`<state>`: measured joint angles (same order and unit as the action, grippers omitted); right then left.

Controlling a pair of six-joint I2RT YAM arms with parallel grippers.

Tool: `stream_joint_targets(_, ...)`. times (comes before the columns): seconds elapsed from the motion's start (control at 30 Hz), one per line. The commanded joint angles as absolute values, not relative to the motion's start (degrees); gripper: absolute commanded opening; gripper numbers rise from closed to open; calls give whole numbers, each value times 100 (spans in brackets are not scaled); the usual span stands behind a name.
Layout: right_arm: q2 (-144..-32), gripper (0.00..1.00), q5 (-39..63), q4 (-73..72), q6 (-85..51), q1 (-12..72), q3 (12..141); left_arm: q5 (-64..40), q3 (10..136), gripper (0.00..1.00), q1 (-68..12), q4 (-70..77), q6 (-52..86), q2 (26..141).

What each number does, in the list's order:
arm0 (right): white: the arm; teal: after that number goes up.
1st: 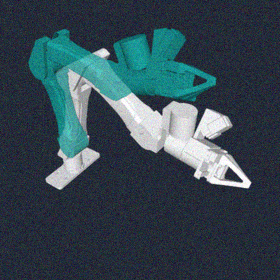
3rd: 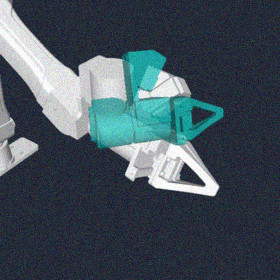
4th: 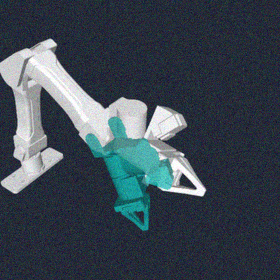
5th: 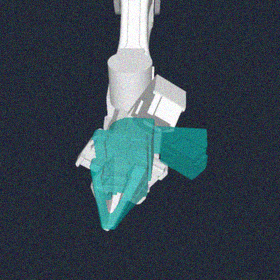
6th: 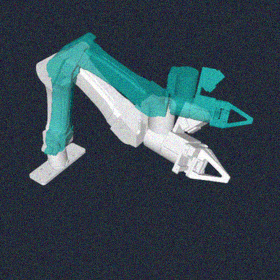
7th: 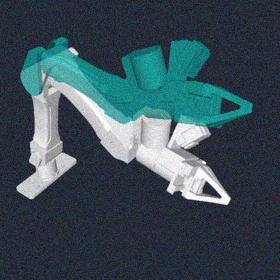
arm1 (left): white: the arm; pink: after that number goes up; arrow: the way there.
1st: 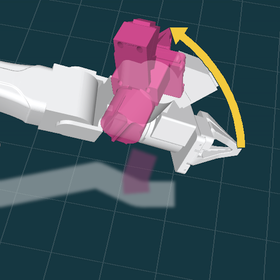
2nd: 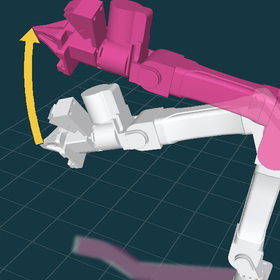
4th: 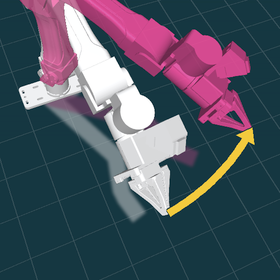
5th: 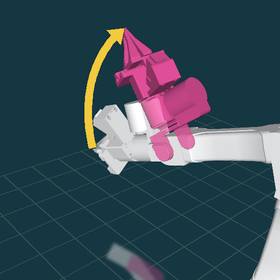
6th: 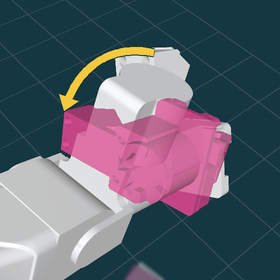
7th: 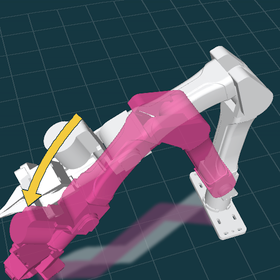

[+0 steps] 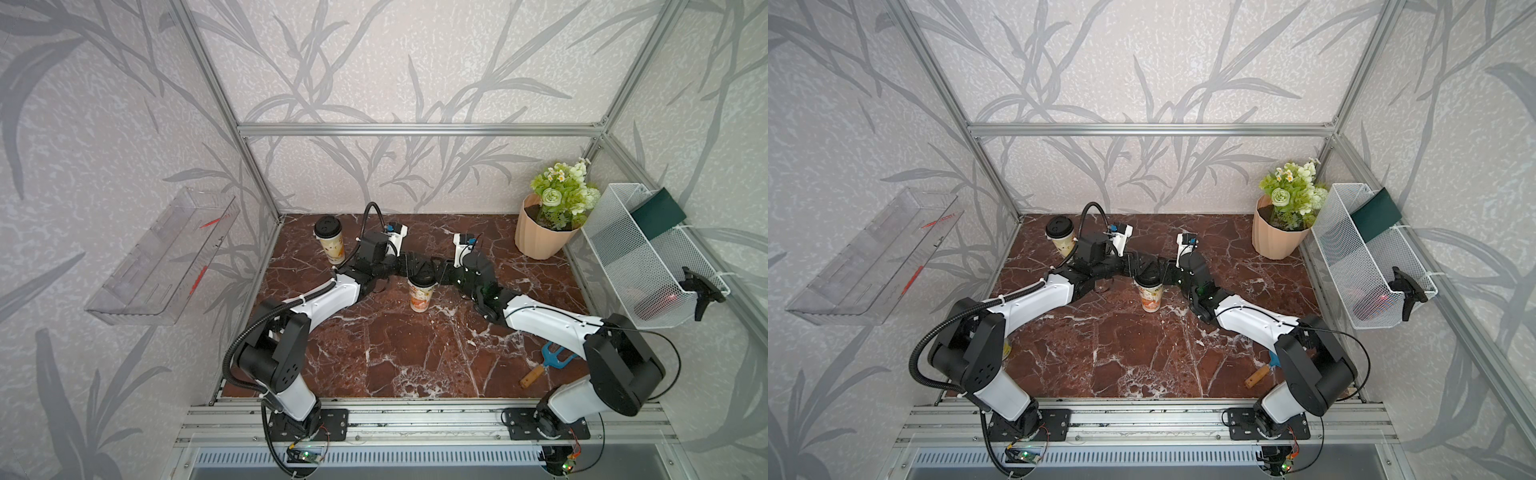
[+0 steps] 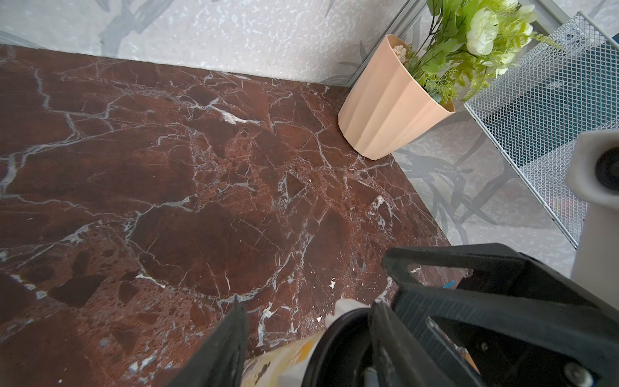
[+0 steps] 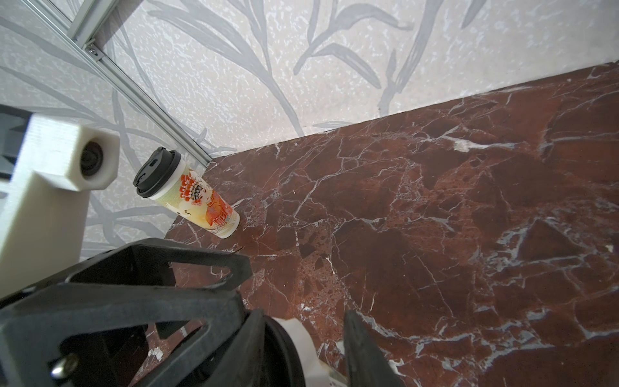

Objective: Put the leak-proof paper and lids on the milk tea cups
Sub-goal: Secure the cup lid on the cup.

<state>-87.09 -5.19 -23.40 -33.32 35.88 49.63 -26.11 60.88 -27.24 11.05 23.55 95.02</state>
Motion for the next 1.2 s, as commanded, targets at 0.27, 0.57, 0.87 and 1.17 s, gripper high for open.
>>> stream_joint_targets(0.27,-8449,40,-522,-2220,-3229,3554,4816,-2439,5150,58,-2725,-157,2048,9902)
stream_joint_targets(0.57,-8501,39,-547,-2198,-3103,3577,4768,-2390,4970,58,-2732,0,2043,9943)
stream_joint_targets(0.87,-8779,39,-667,-1898,-2936,3726,4818,-2382,4864,58,-2725,120,2096,9998)
stream_joint_targets(1.17,-8880,40,-1653,-1169,-2639,4354,4480,-2399,4421,56,-2734,664,2314,10028)
